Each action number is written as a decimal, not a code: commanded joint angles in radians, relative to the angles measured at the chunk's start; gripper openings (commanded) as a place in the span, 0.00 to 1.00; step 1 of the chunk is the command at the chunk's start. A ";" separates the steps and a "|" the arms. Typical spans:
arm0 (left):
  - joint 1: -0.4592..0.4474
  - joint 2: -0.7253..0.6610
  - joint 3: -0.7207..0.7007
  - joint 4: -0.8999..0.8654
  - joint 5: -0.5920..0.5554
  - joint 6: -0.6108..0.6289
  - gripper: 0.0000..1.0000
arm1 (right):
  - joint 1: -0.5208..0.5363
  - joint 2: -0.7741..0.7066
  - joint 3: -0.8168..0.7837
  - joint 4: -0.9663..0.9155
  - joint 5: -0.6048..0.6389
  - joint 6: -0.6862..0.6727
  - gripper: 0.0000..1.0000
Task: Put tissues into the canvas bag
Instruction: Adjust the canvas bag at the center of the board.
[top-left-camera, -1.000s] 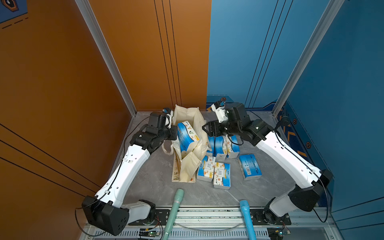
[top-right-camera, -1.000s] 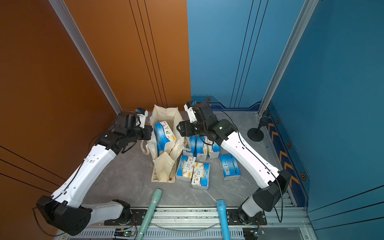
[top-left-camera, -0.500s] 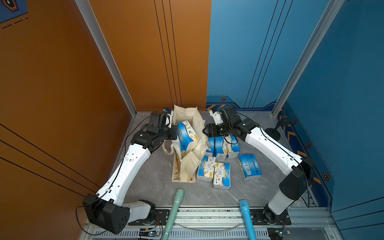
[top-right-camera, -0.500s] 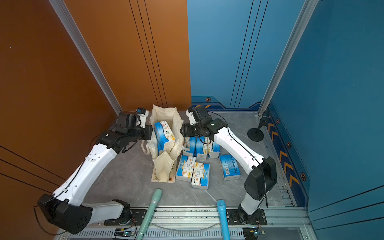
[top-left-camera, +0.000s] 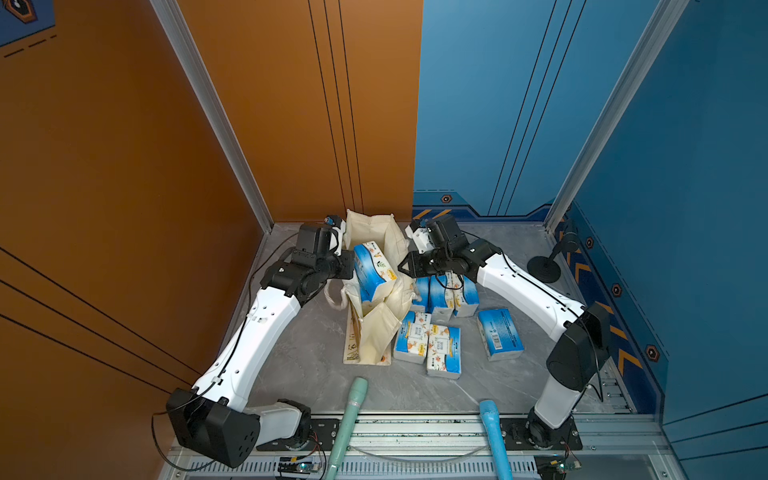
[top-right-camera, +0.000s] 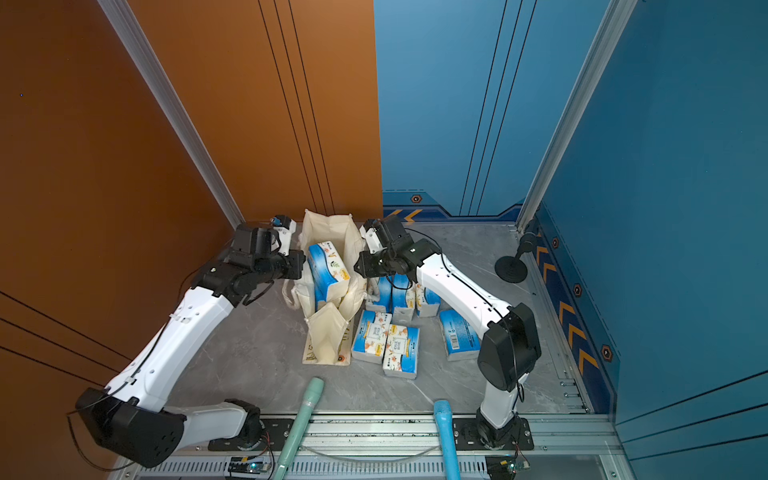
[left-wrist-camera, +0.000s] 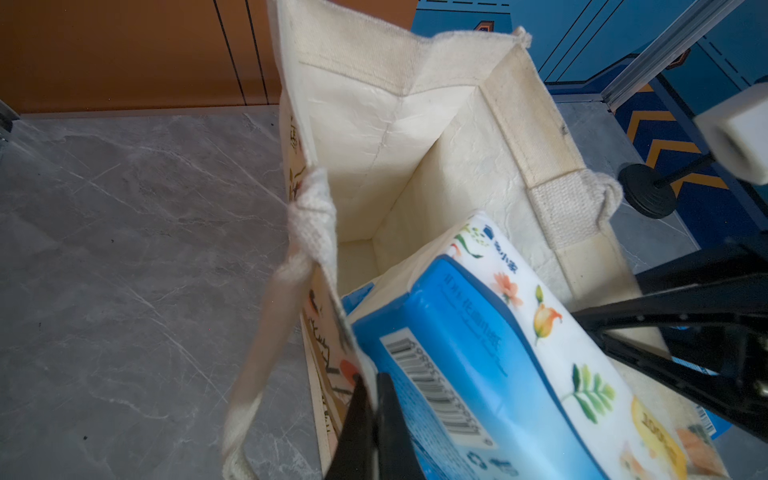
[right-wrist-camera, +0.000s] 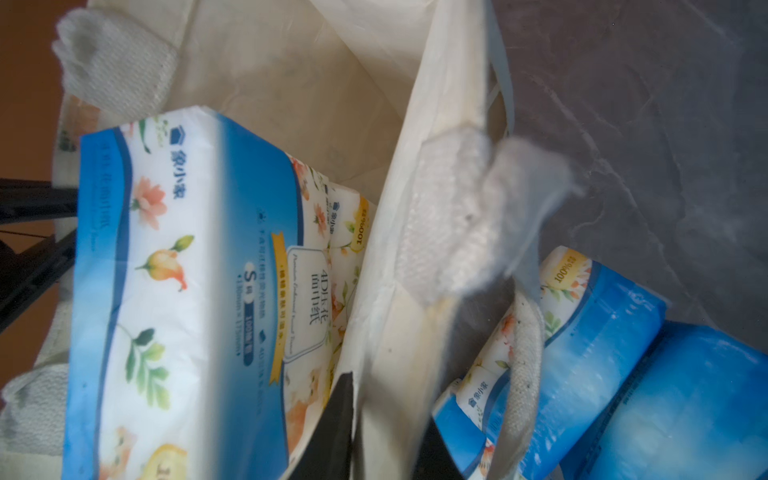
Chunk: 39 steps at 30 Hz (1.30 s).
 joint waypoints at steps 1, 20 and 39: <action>0.011 -0.010 0.031 0.013 -0.029 0.016 0.00 | 0.010 -0.009 0.057 0.016 -0.002 -0.016 0.09; 0.077 0.009 0.245 -0.097 -0.267 0.104 0.00 | -0.016 -0.086 0.211 -0.022 0.202 -0.126 0.00; -0.002 0.092 0.343 -0.119 -0.124 0.102 0.00 | 0.091 0.055 0.373 -0.124 0.077 -0.132 0.00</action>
